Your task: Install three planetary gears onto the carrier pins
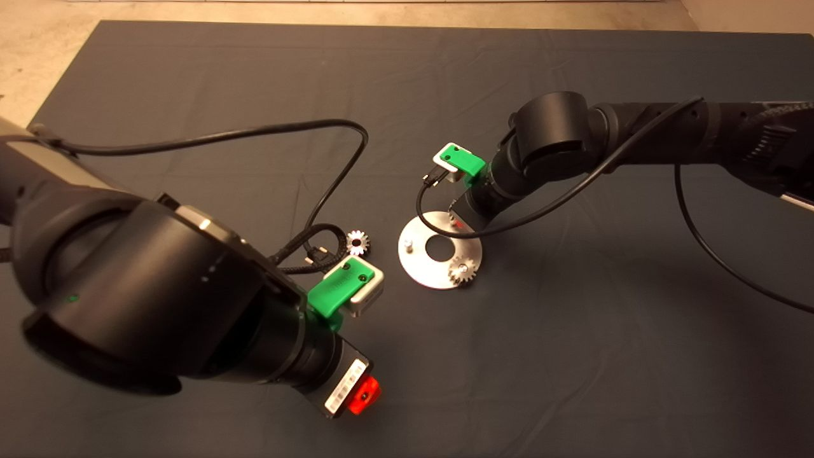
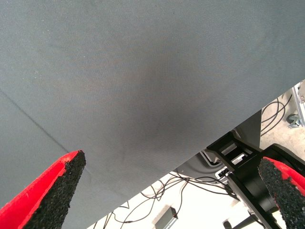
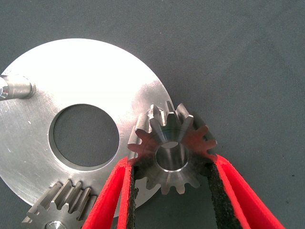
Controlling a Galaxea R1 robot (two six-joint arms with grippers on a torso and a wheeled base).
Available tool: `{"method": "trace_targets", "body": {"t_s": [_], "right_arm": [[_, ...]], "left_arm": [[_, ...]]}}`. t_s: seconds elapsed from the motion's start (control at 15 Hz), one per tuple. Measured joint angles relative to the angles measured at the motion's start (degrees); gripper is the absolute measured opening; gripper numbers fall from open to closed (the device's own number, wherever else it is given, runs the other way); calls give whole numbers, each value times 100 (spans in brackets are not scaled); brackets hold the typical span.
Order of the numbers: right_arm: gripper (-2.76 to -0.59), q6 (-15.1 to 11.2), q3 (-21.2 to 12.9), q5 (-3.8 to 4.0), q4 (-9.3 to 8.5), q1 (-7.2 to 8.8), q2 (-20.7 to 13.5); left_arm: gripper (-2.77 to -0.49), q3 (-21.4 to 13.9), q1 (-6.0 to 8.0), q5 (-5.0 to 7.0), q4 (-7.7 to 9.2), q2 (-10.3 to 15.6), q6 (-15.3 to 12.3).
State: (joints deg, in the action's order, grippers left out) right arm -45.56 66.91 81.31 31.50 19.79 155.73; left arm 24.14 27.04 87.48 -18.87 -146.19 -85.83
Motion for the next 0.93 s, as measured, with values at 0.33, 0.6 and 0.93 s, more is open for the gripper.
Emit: {"method": "trace_targets", "body": {"t_s": [0.33, 0.6, 0.93], "right_arm": [[-246, -15, 0, 0, 5, -6, 2], [-246, -15, 9, -7, 5, -11, 36], [-246, -15, 15, -15, 5, -37, 69]], "left_arm": [[-61, 0, 0, 0, 0, 0, 0], [-61, 0, 0, 2, 0, 0, 0], [-61, 0, 0, 0, 0, 0, 0]]}}
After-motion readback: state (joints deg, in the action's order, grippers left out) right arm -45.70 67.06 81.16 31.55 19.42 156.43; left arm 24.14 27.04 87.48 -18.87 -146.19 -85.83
